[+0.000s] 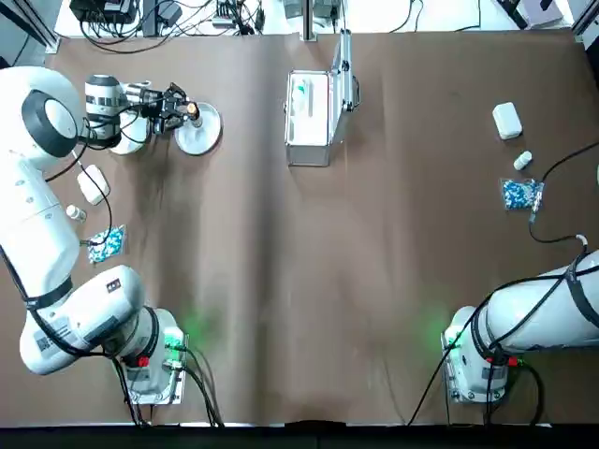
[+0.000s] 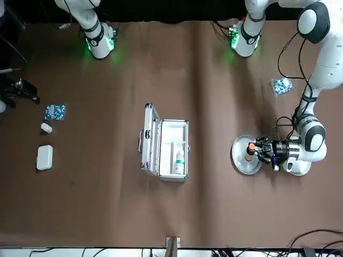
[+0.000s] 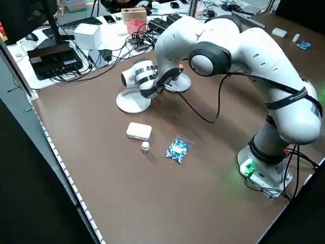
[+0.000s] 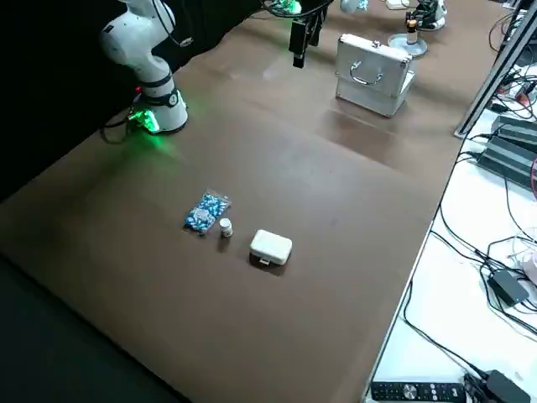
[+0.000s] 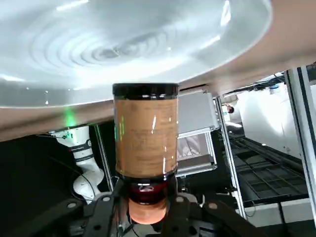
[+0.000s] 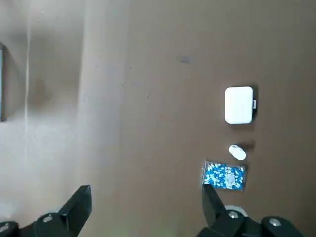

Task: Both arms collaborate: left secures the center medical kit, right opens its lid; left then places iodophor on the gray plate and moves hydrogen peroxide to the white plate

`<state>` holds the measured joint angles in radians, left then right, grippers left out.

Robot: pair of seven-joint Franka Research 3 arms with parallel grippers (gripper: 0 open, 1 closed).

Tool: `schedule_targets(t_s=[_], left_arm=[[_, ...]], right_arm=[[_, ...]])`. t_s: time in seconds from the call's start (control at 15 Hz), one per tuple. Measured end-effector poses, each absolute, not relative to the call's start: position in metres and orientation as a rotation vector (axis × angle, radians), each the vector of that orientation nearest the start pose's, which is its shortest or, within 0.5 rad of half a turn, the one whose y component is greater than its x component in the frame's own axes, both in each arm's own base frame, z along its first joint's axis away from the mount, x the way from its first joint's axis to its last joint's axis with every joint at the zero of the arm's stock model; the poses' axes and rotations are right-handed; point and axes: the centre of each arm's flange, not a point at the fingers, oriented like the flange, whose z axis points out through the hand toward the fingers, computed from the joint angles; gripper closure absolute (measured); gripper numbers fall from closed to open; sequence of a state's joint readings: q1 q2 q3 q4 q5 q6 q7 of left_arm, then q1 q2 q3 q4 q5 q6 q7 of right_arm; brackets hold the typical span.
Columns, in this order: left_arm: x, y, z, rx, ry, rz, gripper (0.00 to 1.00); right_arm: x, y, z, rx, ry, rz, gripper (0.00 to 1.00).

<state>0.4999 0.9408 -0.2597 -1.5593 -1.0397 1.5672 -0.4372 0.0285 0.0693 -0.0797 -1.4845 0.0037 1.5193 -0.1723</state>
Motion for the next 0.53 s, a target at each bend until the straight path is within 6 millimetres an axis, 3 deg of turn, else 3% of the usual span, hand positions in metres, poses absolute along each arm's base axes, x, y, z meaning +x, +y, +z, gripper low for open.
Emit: schedule_targets(t_s=[0.53], left_arm=[[0.618, 0.081, 0.109, 1.381, 1.147, -1.104, 0.67]], right_arm=[[0.570, -0.024, 0.622, -3.133, -0.199, 0.055, 0.01]])
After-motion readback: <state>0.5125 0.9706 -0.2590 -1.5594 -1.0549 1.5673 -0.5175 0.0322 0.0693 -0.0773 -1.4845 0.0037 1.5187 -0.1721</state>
